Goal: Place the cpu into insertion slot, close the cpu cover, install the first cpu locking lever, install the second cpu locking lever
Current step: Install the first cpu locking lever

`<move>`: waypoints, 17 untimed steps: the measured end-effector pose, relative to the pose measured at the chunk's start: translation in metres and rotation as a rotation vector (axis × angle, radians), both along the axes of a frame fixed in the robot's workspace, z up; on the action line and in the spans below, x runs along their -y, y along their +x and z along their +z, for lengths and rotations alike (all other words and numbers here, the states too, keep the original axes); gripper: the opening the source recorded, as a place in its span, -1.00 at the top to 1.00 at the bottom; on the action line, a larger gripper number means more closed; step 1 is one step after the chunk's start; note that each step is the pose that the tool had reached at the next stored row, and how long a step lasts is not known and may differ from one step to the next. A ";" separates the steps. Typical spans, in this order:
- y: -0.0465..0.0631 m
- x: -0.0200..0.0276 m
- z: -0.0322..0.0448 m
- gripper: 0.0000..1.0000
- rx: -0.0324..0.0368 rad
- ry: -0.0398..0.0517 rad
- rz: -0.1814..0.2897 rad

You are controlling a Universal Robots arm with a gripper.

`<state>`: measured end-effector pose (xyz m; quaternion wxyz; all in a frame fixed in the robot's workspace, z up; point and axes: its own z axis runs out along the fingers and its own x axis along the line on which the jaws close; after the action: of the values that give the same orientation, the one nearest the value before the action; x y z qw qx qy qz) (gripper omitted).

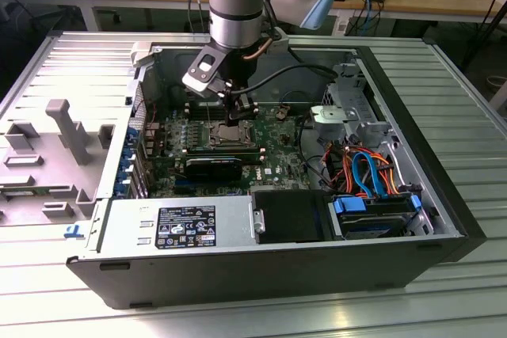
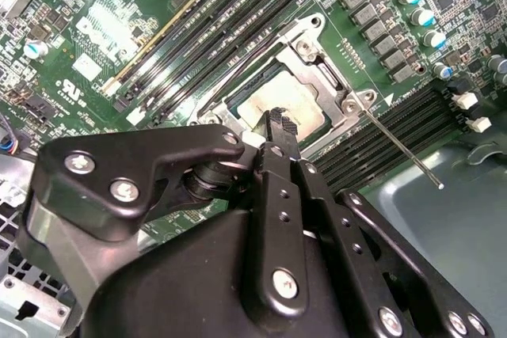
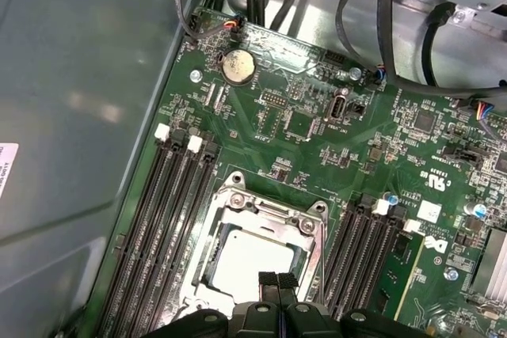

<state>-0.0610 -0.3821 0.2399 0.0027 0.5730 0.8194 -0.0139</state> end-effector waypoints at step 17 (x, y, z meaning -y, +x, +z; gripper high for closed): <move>0.000 0.0000 0.0000 0.79 0.0000 0.0000 0.093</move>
<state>-0.0611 -0.3821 0.2399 0.0033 0.5342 0.8453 -0.0138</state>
